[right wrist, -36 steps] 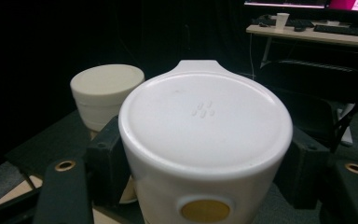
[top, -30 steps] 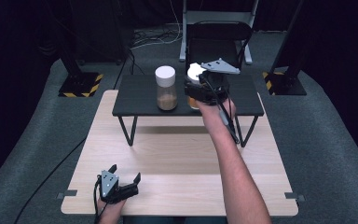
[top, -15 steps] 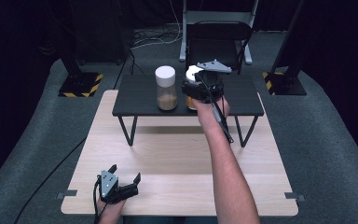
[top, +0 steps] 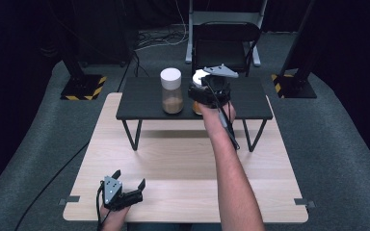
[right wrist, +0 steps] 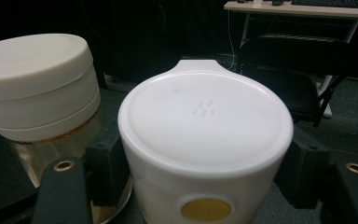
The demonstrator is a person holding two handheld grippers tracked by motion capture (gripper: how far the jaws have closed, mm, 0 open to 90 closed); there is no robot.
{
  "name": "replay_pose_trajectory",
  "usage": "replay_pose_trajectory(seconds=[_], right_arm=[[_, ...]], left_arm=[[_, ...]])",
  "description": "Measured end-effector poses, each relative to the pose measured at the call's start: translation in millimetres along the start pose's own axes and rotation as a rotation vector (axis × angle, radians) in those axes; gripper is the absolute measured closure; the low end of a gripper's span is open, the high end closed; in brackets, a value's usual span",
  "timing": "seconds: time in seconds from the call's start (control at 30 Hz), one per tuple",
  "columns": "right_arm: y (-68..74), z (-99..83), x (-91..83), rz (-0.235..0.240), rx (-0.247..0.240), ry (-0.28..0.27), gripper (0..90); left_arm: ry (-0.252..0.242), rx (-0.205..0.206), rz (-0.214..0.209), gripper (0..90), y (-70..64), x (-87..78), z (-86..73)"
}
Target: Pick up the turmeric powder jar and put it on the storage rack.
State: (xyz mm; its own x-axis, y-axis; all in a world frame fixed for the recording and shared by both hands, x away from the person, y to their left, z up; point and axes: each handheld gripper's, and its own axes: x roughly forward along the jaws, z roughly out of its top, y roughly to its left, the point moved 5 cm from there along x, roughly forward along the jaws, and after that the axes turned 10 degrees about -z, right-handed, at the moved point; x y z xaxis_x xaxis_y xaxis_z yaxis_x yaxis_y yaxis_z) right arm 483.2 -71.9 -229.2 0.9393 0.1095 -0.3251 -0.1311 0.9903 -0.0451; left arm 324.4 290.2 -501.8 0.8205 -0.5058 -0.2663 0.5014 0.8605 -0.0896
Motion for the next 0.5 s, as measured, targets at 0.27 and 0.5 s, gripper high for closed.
replay_pose_trajectory(seconds=[0.27,0.5], right_arm=[[0.9,-6.3,-0.5,-0.004,0.009,-0.023,28.6],[-11.0,-14.3,-1.5,0.047,0.067,-0.028,0.0]], left_arm=[[0.005,0.000,-0.020,0.4,2.1,-0.1,0.5],[0.003,0.007,-0.021,0.4,1.4,-0.1,0.2]])
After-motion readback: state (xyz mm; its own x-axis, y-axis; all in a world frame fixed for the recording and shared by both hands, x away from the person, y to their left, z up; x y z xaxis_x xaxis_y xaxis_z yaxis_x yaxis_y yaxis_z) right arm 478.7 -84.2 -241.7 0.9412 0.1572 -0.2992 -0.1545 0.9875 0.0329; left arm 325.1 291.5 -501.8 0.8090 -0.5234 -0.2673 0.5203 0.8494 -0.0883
